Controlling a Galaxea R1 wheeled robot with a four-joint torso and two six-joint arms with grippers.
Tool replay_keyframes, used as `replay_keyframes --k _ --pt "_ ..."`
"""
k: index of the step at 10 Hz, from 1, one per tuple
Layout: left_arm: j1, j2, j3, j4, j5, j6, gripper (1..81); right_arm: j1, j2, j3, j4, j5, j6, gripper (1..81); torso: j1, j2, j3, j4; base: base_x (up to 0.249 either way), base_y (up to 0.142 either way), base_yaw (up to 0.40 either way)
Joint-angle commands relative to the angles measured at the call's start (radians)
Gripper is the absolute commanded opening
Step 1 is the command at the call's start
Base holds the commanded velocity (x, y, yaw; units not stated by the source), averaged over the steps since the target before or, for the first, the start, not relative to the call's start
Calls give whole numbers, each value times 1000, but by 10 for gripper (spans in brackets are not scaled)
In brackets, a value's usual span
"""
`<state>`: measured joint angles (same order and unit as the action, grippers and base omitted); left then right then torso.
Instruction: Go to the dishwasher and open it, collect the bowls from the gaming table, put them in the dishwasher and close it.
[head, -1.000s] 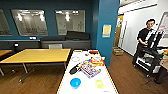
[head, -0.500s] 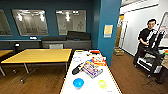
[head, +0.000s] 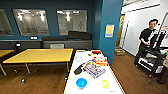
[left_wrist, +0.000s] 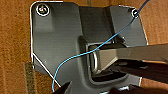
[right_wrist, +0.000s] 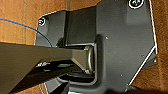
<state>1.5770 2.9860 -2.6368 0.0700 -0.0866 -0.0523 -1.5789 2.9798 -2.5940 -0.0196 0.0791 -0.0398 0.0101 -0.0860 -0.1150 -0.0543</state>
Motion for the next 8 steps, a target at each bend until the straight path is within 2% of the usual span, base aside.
replay_keyframes --k 1,4,8 --pt "-35 -4 4 -4 50 5 811 38 -2 6 -10 -55 -3 811 0 0 0 0 0 75 0" --pt "-35 -4 4 -4 50 5 811 38 -2 6 -10 -55 -3 811 0 0 0 0 0 70 0" --pt "-35 -5 4 -4 48 5 811 38 0 6 -10 -55 -3 811 0 0 0 0 0 0 0"
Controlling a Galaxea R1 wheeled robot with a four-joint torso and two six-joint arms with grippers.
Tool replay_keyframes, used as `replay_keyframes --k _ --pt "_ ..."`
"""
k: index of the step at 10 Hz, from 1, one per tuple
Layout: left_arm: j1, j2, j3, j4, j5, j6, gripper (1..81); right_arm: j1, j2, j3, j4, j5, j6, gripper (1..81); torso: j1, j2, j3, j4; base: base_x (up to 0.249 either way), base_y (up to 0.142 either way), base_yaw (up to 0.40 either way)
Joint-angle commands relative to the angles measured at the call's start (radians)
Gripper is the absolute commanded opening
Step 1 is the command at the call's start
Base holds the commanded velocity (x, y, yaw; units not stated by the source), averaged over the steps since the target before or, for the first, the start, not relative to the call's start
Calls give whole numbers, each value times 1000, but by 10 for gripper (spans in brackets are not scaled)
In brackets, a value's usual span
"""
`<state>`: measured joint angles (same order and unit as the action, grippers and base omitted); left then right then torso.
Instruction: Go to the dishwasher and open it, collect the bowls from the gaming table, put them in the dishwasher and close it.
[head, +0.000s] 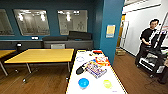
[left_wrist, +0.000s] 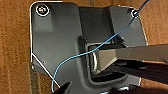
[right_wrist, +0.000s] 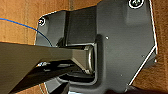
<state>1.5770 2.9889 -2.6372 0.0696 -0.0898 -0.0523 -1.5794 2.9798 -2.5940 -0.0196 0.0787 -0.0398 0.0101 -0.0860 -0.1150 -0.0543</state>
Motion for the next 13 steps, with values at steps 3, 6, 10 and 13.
replay_keyframes --k 3,6,10,13 --pt "-35 -7 5 -4 51 5 811 37 0 6 -8 -53 -3 811 0 0 0 0 0 0 0" --pt "-35 -7 5 -1 50 5 811 38 -3 6 4 -53 -2 811 -2 -1 0 0 91 0 0" --pt "-35 -8 5 -1 50 5 811 38 -5 8 4 -54 0 811 -2 0 0 0 123 0 0" --pt "-35 -7 9 9 50 5 811 26 -38 48 4 -50 3 811 0 0 0 0 0 0 0"
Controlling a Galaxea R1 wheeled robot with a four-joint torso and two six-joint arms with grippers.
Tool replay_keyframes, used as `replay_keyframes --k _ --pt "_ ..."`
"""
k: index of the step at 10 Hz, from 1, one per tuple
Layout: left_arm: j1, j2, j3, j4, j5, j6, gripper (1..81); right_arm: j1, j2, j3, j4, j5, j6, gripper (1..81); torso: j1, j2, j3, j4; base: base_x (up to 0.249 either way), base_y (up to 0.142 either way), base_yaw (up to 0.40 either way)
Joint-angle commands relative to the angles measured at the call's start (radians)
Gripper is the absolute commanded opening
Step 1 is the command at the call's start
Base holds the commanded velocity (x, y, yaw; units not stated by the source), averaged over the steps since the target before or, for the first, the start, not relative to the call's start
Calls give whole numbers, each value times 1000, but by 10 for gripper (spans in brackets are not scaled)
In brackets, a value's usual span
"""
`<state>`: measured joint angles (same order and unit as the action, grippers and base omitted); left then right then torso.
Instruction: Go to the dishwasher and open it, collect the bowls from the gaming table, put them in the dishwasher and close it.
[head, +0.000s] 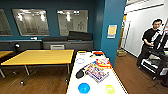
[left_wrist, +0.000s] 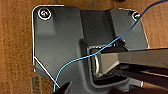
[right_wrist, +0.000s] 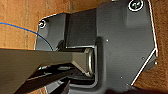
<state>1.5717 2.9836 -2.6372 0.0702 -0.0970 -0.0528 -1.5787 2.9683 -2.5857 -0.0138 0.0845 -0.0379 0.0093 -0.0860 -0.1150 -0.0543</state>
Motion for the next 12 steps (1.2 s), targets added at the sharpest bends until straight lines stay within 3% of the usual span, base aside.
replay_keyframes --k 1,3,4,6,9,10,12 --pt "-29 -3 11 8 57 5 811 21 -71 102 0 -34 6 811 0 0 0 0 0 0 0" --pt "-29 -1 11 8 56 5 811 4 -199 268 -2 6 9 811 -1 0 0 0 0 0 0" --pt "-29 -1 11 8 56 5 811 -8 -299 404 8 65 34 811 -1 0 0 0 0 0 0" --pt "-29 0 11 6 54 5 811 -19 -491 637 14 182 139 811 -1 0 0 0 0 0 0" --pt "-29 -1 11 -1 54 5 811 -10 -741 919 21 296 173 811 -1 0 0 0 0 0 0" --pt "-29 -1 11 -3 54 5 811 -2 -849 1025 21 362 232 811 -1 0 0 0 0 0 0" --pt "-29 3 13 -1 54 5 811 56 -1014 1168 23 411 301 811 -1 0 0 0 0 0 0"
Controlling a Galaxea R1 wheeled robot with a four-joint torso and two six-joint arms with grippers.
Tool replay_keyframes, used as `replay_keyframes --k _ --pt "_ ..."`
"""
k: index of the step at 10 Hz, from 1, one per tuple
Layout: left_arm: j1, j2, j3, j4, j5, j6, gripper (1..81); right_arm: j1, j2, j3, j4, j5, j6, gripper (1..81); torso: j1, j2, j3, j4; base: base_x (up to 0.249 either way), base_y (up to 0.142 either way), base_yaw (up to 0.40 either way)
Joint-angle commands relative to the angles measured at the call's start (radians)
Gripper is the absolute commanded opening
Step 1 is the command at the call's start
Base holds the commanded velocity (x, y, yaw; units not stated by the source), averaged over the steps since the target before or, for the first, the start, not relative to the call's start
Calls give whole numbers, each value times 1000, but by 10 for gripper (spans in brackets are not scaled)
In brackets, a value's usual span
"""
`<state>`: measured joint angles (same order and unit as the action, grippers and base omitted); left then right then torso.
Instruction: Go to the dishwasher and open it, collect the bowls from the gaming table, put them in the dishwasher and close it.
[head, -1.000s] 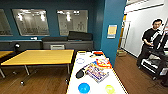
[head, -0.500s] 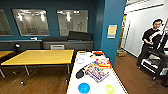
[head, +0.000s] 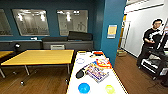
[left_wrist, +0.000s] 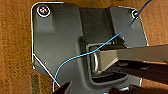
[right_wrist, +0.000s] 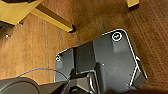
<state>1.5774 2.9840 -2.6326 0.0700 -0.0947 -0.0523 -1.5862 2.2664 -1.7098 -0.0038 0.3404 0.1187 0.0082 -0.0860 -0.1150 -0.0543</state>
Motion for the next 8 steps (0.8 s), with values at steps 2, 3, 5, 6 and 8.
replay_keyframes --k 2,3,5,6,8 --pt "-35 1 6 -3 52 3 811 168 -428 355 47 140 197 811 0 0 0 0 0 0 0" --pt "-35 1 6 -4 52 3 811 229 -477 385 48 125 219 811 0 0 0 0 0 0 0" --pt "-35 -2 6 -4 52 2 811 353 -557 438 48 53 258 811 0 0 -55 0 0 0 0" --pt "-35 -3 6 -4 52 0 811 407 -583 458 50 20 274 811 0 0 -77 0 0 0 0" --pt "-35 0 6 -4 52 -3 811 511 -615 477 50 -59 305 811 0 0 -129 0 0 0 0"
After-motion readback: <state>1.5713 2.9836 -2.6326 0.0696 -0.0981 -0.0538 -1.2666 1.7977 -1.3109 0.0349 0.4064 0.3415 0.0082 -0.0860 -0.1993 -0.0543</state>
